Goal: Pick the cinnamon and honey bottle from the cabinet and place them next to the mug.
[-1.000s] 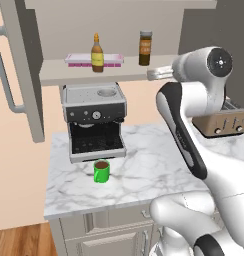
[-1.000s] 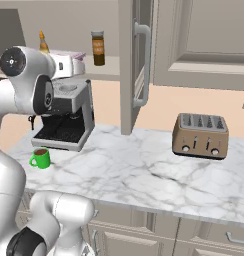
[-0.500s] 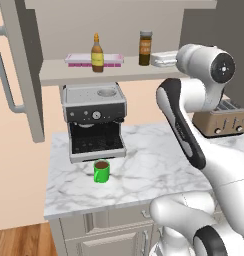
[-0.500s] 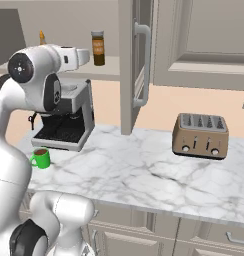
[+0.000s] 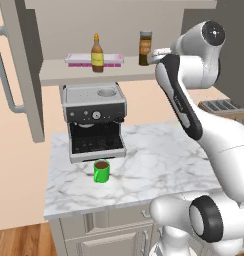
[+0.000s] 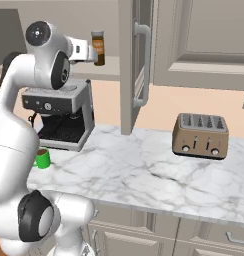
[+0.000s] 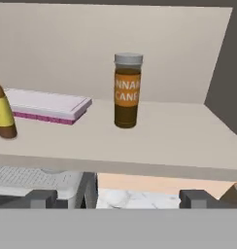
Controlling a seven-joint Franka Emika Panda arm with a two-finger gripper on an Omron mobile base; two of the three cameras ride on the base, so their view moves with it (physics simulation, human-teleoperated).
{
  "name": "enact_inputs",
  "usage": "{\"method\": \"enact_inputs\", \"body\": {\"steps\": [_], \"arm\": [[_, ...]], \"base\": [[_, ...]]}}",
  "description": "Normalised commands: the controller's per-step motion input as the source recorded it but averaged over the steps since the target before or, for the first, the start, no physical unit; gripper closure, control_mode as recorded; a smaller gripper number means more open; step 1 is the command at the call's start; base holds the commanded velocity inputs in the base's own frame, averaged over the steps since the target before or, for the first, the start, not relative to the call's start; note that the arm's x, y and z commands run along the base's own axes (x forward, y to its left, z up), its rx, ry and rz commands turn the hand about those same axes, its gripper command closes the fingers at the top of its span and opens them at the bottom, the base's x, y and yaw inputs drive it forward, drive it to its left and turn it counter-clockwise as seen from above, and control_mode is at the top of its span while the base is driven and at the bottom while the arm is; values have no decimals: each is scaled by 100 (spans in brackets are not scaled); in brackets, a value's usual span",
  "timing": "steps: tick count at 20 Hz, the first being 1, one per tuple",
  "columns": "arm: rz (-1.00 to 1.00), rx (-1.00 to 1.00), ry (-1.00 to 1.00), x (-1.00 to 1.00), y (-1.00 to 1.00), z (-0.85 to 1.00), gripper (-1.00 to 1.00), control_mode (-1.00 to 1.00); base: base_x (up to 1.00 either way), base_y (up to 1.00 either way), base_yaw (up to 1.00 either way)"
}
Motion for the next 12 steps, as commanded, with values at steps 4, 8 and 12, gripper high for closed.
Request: {"method": "enact_inputs", "body": {"steps": [4,8,12], "arm": [[0,0,6,1,0,-15,-100,-100],[0,0,-2,13,0,-26,-100,-100],[0,0,0,47,0,-16,-100,-100]], "base": [[0,0,0],[0,0,0],[0,0,0]]}}
